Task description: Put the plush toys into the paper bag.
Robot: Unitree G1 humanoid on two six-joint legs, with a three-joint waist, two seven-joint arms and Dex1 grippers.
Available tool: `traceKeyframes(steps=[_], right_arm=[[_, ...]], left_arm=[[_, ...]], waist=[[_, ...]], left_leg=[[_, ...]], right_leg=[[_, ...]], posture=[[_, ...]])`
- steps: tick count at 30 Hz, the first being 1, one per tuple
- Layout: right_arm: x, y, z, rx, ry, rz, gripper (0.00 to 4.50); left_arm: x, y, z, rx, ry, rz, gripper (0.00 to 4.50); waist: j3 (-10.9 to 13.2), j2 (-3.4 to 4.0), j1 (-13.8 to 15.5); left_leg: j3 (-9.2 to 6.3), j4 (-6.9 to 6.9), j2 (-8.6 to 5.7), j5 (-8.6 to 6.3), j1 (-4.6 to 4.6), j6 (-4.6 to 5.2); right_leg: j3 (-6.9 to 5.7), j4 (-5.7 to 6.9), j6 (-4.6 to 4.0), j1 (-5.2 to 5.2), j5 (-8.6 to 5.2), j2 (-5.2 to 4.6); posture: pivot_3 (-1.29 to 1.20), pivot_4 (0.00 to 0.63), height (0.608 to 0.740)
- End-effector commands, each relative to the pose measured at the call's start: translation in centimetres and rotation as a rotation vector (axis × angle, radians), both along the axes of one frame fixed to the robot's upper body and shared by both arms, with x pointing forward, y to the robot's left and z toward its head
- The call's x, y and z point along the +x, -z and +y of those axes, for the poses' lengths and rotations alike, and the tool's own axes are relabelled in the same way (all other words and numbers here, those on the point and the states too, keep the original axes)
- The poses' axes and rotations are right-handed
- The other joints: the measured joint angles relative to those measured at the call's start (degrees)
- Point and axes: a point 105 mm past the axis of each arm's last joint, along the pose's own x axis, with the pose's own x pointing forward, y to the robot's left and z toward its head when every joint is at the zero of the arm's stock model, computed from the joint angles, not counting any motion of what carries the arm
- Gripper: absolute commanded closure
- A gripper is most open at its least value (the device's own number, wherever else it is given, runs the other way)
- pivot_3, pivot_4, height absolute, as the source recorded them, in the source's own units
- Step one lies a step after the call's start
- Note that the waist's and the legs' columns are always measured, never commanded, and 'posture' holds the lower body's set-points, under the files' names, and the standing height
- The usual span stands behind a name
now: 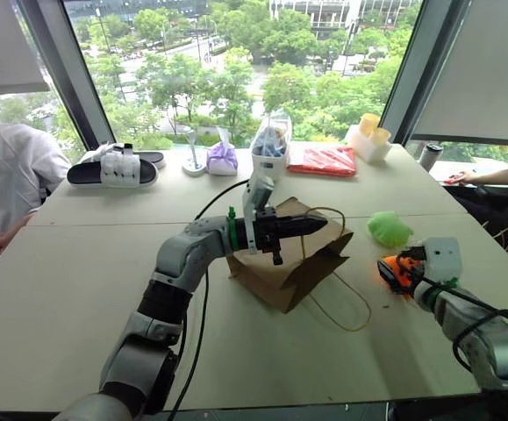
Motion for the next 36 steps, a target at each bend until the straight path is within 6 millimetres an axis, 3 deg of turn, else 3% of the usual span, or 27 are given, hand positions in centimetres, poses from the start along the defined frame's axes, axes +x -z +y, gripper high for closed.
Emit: traceKeyframes(steps=[1,4,10,12,14,16,19,23,26,31,36], right_arm=[[0.3,1.7,-1.5,-0.062,0.060,0.077,0.03],[0.3,1.8,-2.3,-0.122,0.067,0.094,0.85],[0.1,1.2,-3.1,-0.158,0.080,0.080,3.83],[0.1,0.2,-3.2,-0.171,0.073,0.026,4.49],[0.5,-3.3,-1.8,-0.165,-0.010,-0.148,4.49],[-0.3,-6.6,1.5,-0.150,-0.219,-0.275,4.49],[-2.9,-8.7,4.9,-0.100,-0.432,-0.332,4.49],[-5.6,-8.8,8.1,-0.100,-0.629,-0.293,4.49],[-6.5,-8.2,9.9,-0.094,-0.712,-0.242,4.49],[-6.6,-8.0,11.0,-0.070,-0.743,-0.233,4.49],[-5.2,-8.1,12.0,-0.074,-0.776,-0.247,4.49]], left_arm=[[-0.5,-1.0,-0.3,-0.012,-0.001,-0.071,4.50],[-0.4,-1.1,0.0,-0.021,-0.021,-0.073,4.50],[-0.3,-1.0,0.3,-0.023,-0.036,-0.068,4.50],[-0.3,-1.1,0.2,-0.024,-0.036,-0.068,4.50],[-0.2,-1.3,0.3,-0.026,-0.037,-0.070,4.50],[0.1,-1.5,0.4,-0.027,-0.040,-0.070,4.50],[0.3,-1.6,0.5,-0.028,-0.038,-0.068,4.50],[0.5,-2.1,0.4,-0.050,-0.030,-0.056,4.50],[0.8,-3.1,0.5,-0.100,-0.027,-0.027,4.50],[0.8,-3.5,0.6,-0.126,-0.019,-0.007,4.50],[0.0,-3.3,0.5,-0.120,0.029,0.003,4.50]], waist=[[0.00,0.00,0.28],[-0.03,-0.07,0.34],[-0.04,-0.08,0.14],[-0.04,-0.08,0.23],[-0.04,-0.08,0.29],[-0.01,-0.03,0.14],[-0.01,-0.01,-0.15],[0.01,-0.08,0.18],[0.02,-0.09,0.22],[0.02,-0.10,0.24],[0.02,-0.09,0.16]], left_leg=[[-0.02,0.00,0.00,0.00,-0.02,0.00],[-0.10,0.01,-0.03,0.00,-0.05,0.00],[-0.10,0.04,-0.03,0.00,0.01,0.00],[-0.10,0.06,-0.03,0.00,0.01,0.00],[-0.12,0.08,-0.04,0.00,-0.02,0.00],[-0.11,0.08,-0.05,0.00,-0.08,0.00],[-0.10,0.02,-0.01,0.00,-0.06,0.00],[-0.15,0.03,-0.01,-0.01,-0.04,0.00],[-0.14,0.22,-0.02,-0.02,-0.08,0.02],[-0.16,0.27,-0.02,-0.04,-0.10,0.05],[-0.15,0.25,-0.01,-0.05,-0.08,0.06]], right_leg=[[0.00,-0.01,0.00,0.00,0.00,0.00],[-0.02,-0.07,0.00,0.05,0.00,0.00],[-0.02,-0.08,0.01,0.12,0.00,-0.01],[-0.02,-0.07,0.01,0.13,0.00,-0.01],[-0.03,-0.08,0.01,0.13,0.00,-0.01],[-0.02,-0.08,0.02,0.06,0.00,-0.01],[-0.02,-0.05,0.05,-0.02,-0.01,0.00],[-0.07,-0.08,0.07,0.09,-0.02,0.01],[-0.07,-0.08,0.07,0.15,-0.02,0.00],[-0.08,-0.07,0.06,0.15,-0.02,-0.01],[-0.07,-0.05,0.06,0.11,-0.02,0.00]], posture=[[0.00,0.150,0.740],[0.00,0.150,0.740],[0.00,0.150,0.740],[0.00,0.150,0.740],[0.00,0.150,0.740],[0.00,0.150,0.740],[0.00,0.150,0.740],[0.00,0.150,0.740],[0.00,0.150,0.740],[0.00,0.150,0.740],[0.00,0.150,0.740]])
